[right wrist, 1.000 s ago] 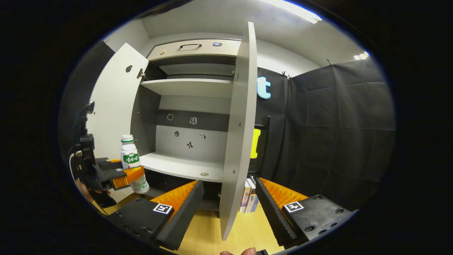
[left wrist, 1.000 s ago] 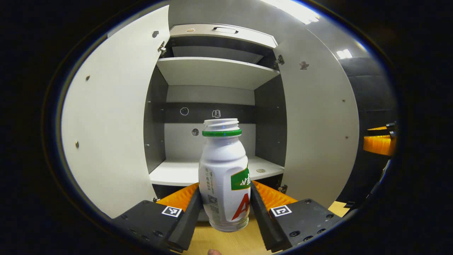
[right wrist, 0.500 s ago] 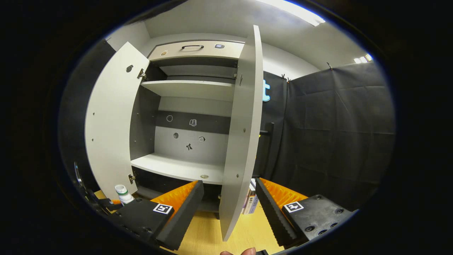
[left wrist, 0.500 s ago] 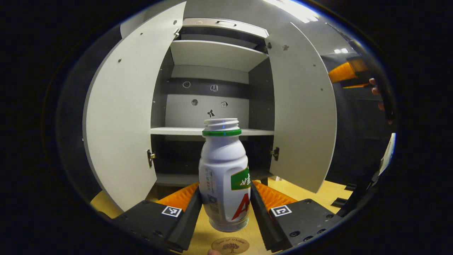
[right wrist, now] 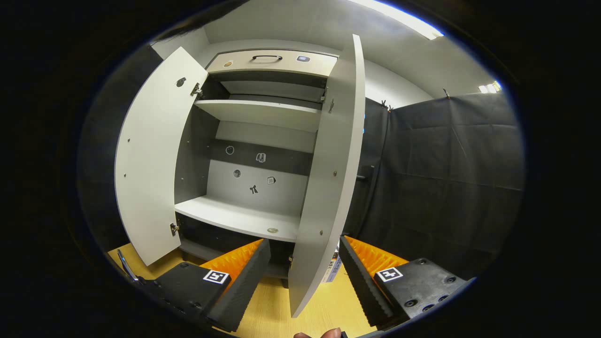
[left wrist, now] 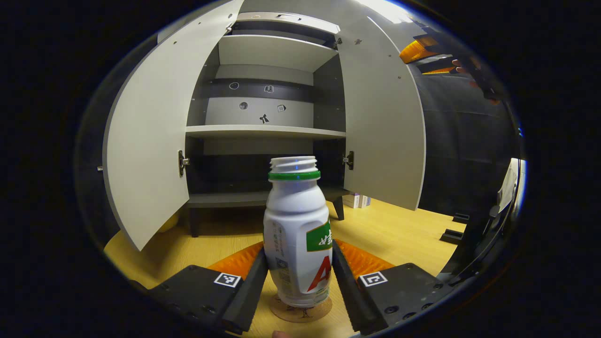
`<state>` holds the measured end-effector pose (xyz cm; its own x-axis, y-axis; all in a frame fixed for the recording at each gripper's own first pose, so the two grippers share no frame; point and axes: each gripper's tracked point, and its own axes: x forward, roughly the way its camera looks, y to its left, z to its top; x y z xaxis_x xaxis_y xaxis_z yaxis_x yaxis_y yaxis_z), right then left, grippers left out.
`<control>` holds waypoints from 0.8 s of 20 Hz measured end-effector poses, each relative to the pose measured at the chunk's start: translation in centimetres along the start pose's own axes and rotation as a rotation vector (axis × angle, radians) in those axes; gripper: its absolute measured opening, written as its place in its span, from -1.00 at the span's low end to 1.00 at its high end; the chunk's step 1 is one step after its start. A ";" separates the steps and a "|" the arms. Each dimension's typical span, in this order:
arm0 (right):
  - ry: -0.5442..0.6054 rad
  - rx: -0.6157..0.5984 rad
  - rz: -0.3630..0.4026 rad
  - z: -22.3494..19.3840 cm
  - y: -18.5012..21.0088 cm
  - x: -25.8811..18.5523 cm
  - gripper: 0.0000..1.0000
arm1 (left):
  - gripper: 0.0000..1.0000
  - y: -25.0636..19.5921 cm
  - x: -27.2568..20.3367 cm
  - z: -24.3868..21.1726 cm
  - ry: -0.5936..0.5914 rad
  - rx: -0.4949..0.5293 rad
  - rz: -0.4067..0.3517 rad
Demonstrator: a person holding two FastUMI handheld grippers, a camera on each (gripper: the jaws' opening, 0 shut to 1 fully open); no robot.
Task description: Grasp the bottle in the cabinet with the left hand and place it on the coaster, then close the right door with the right hand and the left door with the left hand.
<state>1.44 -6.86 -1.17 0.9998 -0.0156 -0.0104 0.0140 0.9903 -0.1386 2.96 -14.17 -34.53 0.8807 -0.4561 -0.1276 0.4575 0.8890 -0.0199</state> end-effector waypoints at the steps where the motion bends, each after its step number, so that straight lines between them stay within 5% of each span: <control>1: 0.004 -0.009 0.005 0.0 0.1 -0.1 0.95 | 0.53 0.2 0.2 -0.4 0.000 0.003 -0.002; 11: -0.007 0.029 0.000 0.8 0.3 -0.4 0.96 | 0.60 0.3 0.0 -4.1 0.067 0.003 -0.023; 14: -0.013 0.028 0.002 1.0 0.3 -0.5 0.95 | 0.92 0.2 -0.5 -4.4 0.089 -0.003 -0.022; 16: -0.020 0.038 -0.002 1.1 0.3 -0.7 0.96 | 0.91 0.1 -0.7 -4.5 0.101 -0.005 -0.029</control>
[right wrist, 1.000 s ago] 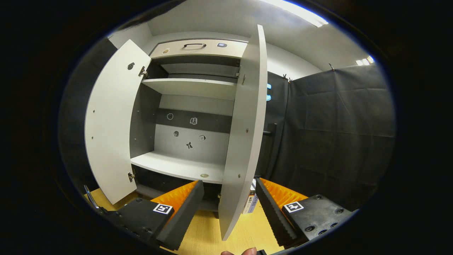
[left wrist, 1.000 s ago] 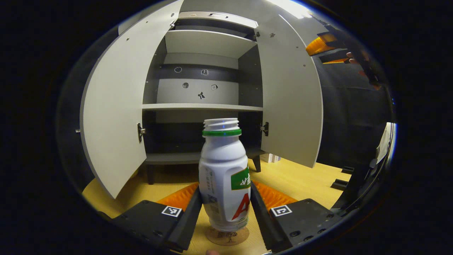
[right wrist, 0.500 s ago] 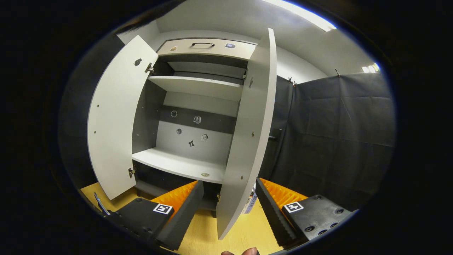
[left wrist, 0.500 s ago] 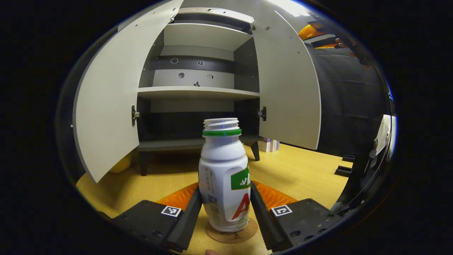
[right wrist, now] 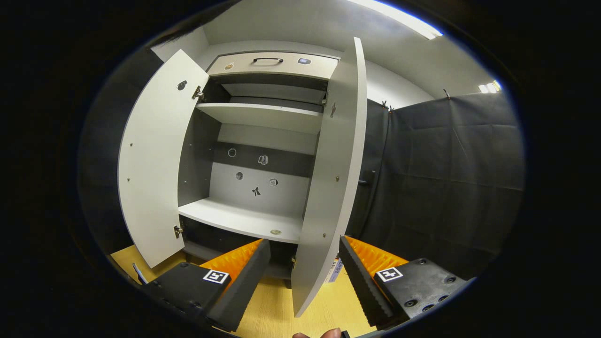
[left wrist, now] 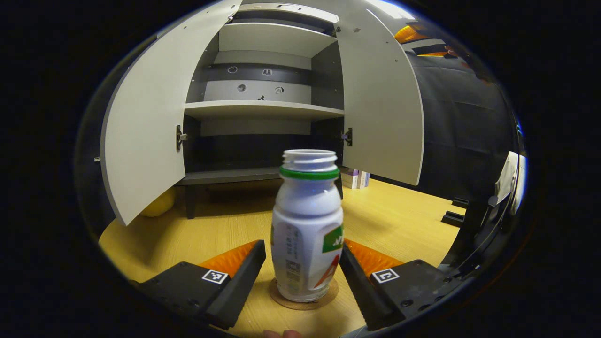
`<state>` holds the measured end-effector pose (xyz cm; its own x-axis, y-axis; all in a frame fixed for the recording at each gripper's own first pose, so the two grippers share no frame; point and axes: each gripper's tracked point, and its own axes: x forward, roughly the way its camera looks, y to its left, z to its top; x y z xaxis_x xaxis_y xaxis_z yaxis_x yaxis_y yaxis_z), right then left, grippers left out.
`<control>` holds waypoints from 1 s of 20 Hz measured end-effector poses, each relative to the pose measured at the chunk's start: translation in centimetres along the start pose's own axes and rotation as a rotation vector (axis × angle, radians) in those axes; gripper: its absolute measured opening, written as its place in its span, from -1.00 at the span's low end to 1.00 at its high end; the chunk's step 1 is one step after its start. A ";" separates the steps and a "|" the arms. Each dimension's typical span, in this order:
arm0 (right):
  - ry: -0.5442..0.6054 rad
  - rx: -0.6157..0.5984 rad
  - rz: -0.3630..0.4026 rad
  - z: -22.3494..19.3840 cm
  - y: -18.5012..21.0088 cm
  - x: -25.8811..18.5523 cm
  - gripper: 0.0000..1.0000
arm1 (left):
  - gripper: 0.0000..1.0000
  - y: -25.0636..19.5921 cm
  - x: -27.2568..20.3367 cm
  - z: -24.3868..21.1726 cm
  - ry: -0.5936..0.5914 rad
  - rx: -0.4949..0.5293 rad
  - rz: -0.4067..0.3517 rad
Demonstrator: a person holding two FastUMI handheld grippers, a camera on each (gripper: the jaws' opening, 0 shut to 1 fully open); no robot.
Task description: Grasp the bottle in the cabinet with the left hand and place it on the coaster, then close the right door with the right hand and the left door with the left hand.
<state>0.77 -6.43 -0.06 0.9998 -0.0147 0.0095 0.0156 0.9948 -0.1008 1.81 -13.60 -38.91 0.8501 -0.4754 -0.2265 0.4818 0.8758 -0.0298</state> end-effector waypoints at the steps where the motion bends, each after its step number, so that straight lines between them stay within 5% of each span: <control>1: 0.000 0.004 -0.001 0.0 -0.1 0.0 0.96 | 0.91 -0.1 -0.1 -0.1 0.009 0.003 -0.005; 9: 0.011 0.045 -0.017 -0.5 -1.1 -0.4 0.96 | 0.91 -0.4 -5.5 1.9 0.045 -0.023 -0.007; 13: -0.003 0.062 -0.022 -0.3 -1.5 -0.4 0.96 | 0.92 0.8 -10.0 9.1 -0.027 -0.077 0.058; 20: 0.011 0.084 0.007 -0.2 -1.2 -0.3 0.96 | 0.90 7.0 -16.4 23.3 -0.155 -0.094 0.283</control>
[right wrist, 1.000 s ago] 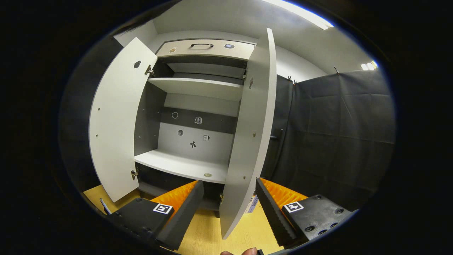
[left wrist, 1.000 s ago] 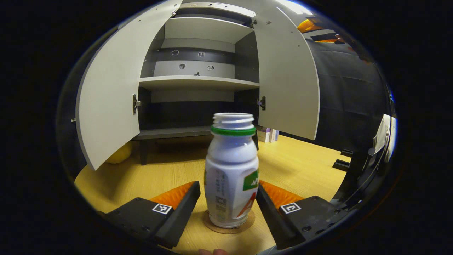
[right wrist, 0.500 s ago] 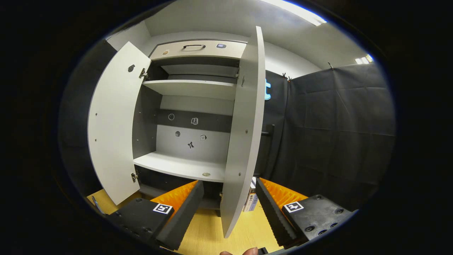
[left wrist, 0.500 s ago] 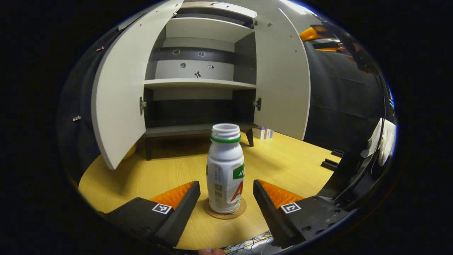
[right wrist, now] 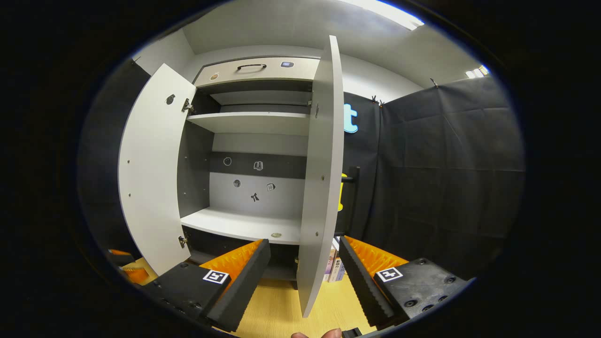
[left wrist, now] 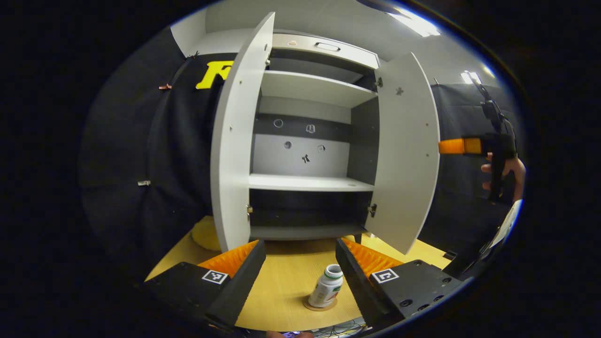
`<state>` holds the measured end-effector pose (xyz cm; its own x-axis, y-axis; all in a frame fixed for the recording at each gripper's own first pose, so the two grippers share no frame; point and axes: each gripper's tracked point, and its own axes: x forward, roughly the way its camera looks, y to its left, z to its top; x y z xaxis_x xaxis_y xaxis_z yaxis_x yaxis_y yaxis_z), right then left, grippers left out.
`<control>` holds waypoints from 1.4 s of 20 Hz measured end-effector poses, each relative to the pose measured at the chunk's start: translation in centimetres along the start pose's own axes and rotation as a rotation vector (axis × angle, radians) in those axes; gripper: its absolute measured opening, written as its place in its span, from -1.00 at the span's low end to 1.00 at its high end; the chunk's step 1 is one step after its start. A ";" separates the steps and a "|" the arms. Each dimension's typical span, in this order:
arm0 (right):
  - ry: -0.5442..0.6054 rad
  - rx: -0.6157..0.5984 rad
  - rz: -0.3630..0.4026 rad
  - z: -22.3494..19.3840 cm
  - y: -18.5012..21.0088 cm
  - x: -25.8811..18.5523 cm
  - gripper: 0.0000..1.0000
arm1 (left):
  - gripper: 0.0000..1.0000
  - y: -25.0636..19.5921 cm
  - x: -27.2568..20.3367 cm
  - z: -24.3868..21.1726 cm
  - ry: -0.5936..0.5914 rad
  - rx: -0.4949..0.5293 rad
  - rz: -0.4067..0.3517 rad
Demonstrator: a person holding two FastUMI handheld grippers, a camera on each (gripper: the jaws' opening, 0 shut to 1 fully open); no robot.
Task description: Grasp the bottle in the cabinet with the left hand and place it on the coaster, then close the right door with the right hand and the left door with the left hand.
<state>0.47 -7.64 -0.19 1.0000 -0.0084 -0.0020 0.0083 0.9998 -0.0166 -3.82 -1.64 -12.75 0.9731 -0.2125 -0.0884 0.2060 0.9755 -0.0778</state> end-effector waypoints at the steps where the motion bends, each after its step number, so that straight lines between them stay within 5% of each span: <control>1: 0.007 -0.010 -0.003 -0.2 -0.1 0.1 0.94 | 0.90 1.0 -0.1 1.4 -0.009 0.004 0.040; 7: -0.005 0.024 -0.020 0.5 -1.6 0.0 0.95 | 0.89 4.4 0.1 8.7 -0.063 0.027 0.194; 16: 0.011 0.068 -0.202 0.5 -13.7 4.1 0.95 | 0.89 5.1 1.5 10.4 -0.065 0.003 0.294; 28: 0.041 0.137 -0.056 -0.1 -11.3 7.7 0.89 | 0.89 6.0 1.3 9.7 -0.023 0.050 0.401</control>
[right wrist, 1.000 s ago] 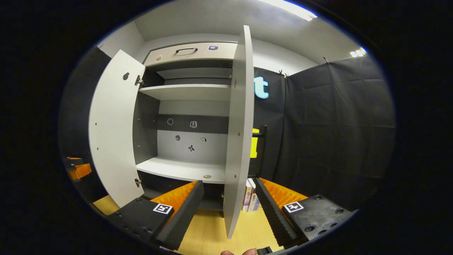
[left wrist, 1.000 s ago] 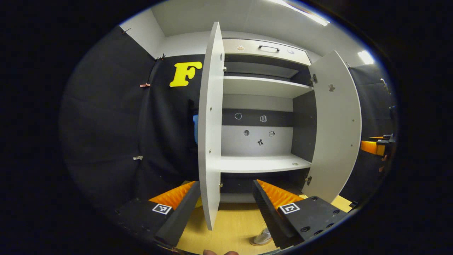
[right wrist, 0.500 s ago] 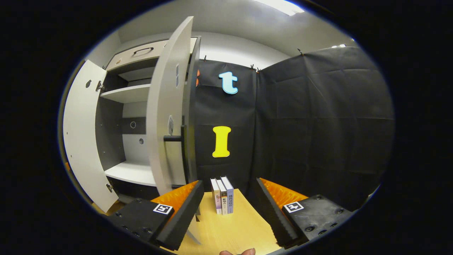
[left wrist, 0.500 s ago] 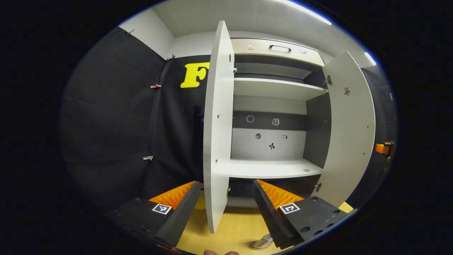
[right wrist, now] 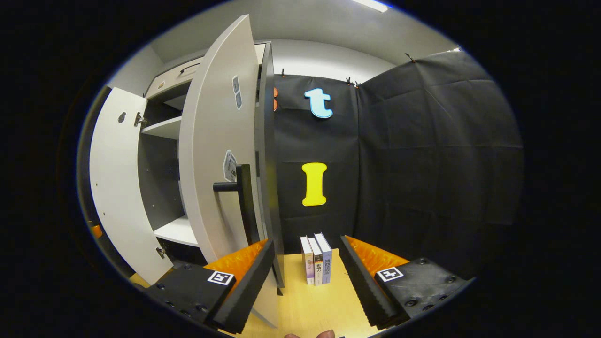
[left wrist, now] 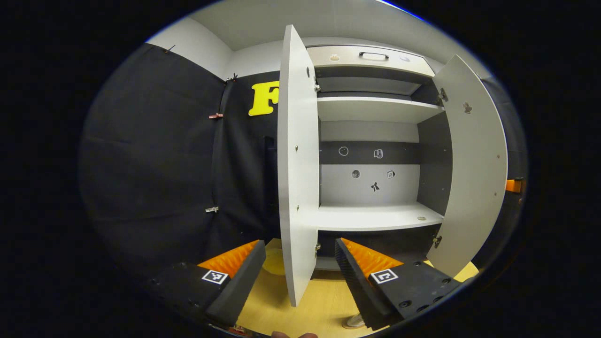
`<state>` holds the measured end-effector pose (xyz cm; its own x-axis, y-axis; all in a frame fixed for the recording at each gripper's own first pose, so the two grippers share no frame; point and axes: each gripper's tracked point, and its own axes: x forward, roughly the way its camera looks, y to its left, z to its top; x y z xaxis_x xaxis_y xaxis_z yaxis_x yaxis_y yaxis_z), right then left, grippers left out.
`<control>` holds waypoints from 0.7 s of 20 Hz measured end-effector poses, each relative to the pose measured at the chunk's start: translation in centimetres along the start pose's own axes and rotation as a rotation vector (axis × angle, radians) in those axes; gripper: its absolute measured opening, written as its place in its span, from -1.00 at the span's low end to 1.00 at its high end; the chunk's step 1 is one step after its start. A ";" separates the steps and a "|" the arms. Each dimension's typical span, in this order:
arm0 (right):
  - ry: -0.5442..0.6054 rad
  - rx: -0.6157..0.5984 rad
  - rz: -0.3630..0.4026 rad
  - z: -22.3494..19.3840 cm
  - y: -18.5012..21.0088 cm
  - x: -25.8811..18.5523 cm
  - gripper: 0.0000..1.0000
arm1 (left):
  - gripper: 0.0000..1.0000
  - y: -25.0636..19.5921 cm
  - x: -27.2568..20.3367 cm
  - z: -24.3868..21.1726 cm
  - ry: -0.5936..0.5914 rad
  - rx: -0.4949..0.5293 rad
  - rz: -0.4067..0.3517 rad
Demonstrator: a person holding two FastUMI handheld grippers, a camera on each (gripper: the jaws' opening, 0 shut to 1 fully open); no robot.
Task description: Grasp the bottle in the cabinet with the left hand and place it on the coaster, then close the right door with the right hand and the left door with the left hand.
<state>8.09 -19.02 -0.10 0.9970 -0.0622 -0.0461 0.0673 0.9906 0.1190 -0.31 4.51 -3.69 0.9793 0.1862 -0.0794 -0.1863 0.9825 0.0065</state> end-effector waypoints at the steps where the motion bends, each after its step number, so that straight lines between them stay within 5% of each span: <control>1: -0.004 -0.005 0.004 0.0 0.4 -0.1 0.89 | 0.89 0.2 -0.1 0.0 -0.001 0.005 0.000; 14: 0.024 0.009 0.149 -1.2 10.5 -0.2 0.89 | 0.89 1.3 0.9 -0.9 0.009 0.009 -0.056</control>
<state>8.53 -8.46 -0.01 0.9948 0.0883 -0.0505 -0.0808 0.9875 0.1350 0.20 5.98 -4.63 0.9874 0.1312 -0.0885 -0.1307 0.9914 0.0109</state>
